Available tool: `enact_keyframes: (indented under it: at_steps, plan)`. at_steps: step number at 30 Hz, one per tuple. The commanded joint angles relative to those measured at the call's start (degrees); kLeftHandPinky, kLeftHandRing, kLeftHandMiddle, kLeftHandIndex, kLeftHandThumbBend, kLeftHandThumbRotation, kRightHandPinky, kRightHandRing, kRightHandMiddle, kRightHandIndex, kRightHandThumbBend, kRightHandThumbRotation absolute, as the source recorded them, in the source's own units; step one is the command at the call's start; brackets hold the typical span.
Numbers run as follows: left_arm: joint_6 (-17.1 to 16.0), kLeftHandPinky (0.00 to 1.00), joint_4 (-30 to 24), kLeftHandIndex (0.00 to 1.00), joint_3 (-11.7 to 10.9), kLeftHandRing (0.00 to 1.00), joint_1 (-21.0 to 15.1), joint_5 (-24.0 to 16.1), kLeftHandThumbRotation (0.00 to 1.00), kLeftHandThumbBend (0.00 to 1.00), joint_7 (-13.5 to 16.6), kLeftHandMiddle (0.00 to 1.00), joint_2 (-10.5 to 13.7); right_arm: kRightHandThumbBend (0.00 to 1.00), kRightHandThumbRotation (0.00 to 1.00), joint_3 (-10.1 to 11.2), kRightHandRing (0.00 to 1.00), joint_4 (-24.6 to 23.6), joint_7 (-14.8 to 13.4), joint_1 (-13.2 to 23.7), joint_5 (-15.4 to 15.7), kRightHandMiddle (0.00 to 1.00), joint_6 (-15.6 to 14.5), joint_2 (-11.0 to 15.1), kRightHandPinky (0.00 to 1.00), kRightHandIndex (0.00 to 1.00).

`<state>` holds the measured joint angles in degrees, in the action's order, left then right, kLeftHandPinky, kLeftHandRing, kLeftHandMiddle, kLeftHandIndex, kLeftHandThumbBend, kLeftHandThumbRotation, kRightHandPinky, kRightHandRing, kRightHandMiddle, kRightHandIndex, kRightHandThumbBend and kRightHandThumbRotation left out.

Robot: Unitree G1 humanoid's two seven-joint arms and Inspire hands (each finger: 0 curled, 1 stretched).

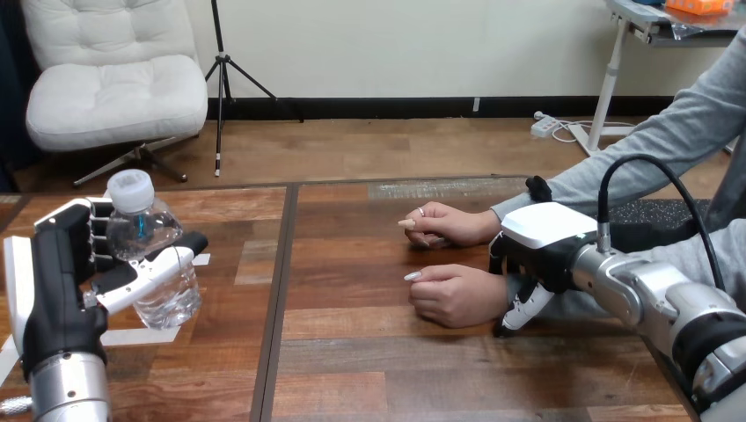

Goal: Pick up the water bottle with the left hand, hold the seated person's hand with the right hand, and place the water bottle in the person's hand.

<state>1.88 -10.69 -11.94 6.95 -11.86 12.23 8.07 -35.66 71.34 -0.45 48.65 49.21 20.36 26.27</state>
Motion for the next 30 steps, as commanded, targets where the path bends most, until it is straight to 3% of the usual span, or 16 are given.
enact_keyframes:
  at_steps: [1, 16, 30]
  plan:
    - [-1.6, 0.33, -4.1, 0.43, -0.2, 0.38, -1.7, -0.5, 0.00, 0.75, -0.1, 0.43, 0.7, 0.89, 0.35, 1.2, 0.59, 0.9, 1.7, 5.6, -1.6, 0.64, -1.1, 0.3, 0.47, 0.65]
    - [-2.9, 0.33, -3.4, 0.43, -0.3, 0.38, -1.7, -0.3, 0.00, 0.74, -0.3, 0.42, 1.1, 0.87, 0.34, 1.7, 0.62, 0.9, 7.0, 6.1, -3.4, 0.67, -1.3, 1.4, 0.50, 0.67]
    - [-3.0, 0.32, -3.6, 0.43, -0.3, 0.37, -1.8, -0.3, 0.00, 0.75, -0.4, 0.42, 1.0, 0.85, 0.32, 2.0, 0.64, 0.7, 10.3, 6.4, -4.7, 0.69, -1.4, 1.9, 0.54, 0.70]
